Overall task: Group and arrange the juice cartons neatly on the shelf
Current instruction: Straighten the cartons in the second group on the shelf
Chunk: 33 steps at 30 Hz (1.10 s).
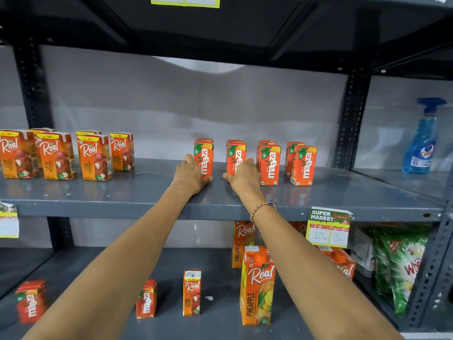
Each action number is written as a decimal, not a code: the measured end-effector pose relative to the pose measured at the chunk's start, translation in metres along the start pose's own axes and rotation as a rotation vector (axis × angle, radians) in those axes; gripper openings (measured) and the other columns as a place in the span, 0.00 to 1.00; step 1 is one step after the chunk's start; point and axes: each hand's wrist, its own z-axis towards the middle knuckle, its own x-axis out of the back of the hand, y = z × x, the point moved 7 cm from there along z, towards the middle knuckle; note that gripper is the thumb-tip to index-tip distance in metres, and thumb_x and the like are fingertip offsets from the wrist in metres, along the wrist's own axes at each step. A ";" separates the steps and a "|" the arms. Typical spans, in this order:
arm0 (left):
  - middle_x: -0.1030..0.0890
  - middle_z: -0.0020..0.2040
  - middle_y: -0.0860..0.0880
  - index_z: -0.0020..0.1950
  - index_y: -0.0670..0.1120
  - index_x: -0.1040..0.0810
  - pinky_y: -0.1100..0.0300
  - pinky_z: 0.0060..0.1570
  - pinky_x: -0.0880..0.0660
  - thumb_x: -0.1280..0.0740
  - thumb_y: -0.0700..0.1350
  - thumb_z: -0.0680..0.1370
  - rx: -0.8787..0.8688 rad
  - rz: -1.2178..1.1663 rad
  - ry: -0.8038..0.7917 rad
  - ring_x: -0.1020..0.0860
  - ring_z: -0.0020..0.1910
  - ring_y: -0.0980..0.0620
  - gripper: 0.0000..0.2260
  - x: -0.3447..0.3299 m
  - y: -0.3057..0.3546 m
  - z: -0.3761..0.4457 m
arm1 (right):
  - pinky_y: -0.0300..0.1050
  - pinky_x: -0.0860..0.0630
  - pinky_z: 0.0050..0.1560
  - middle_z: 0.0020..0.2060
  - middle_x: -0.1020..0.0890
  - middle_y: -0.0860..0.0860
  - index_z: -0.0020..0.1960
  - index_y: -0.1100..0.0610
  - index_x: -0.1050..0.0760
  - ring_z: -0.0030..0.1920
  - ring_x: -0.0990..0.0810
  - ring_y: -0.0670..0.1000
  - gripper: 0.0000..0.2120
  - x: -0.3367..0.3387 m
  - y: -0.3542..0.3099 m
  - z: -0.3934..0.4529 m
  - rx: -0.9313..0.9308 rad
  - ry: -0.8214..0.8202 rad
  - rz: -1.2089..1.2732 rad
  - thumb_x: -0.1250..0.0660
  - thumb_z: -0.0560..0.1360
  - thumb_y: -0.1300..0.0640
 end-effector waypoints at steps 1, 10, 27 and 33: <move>0.28 0.64 0.37 0.65 0.38 0.40 0.49 0.61 0.29 0.29 0.52 0.73 -0.007 0.002 0.000 0.28 0.64 0.39 0.31 0.000 0.000 0.000 | 0.51 0.27 0.62 0.65 0.27 0.59 0.69 0.62 0.39 0.65 0.26 0.60 0.32 0.001 0.000 0.000 0.005 0.004 -0.011 0.30 0.73 0.50; 0.29 0.65 0.38 0.67 0.38 0.41 0.48 0.62 0.28 0.29 0.53 0.74 0.005 -0.009 -0.016 0.28 0.64 0.39 0.31 0.002 0.001 -0.003 | 0.51 0.27 0.62 0.65 0.27 0.59 0.69 0.62 0.39 0.65 0.26 0.60 0.31 0.002 -0.001 -0.001 0.000 0.004 -0.024 0.31 0.74 0.50; 0.31 0.65 0.38 0.68 0.36 0.39 0.50 0.62 0.32 0.34 0.53 0.77 -0.011 0.099 -0.029 0.31 0.65 0.40 0.29 0.024 -0.005 -0.031 | 0.49 0.26 0.58 0.61 0.24 0.59 0.66 0.63 0.33 0.61 0.23 0.60 0.27 0.006 -0.005 -0.008 0.024 0.005 -0.113 0.32 0.74 0.48; 0.17 0.47 0.42 0.50 0.40 0.22 0.55 0.49 0.26 0.35 0.42 0.77 -0.130 -0.121 0.416 0.20 0.49 0.43 0.07 0.120 -0.074 -0.077 | 0.49 0.27 0.52 0.53 0.19 0.64 0.53 0.66 0.23 0.56 0.21 0.63 0.20 0.016 -0.042 -0.060 0.093 0.137 -0.167 0.39 0.78 0.48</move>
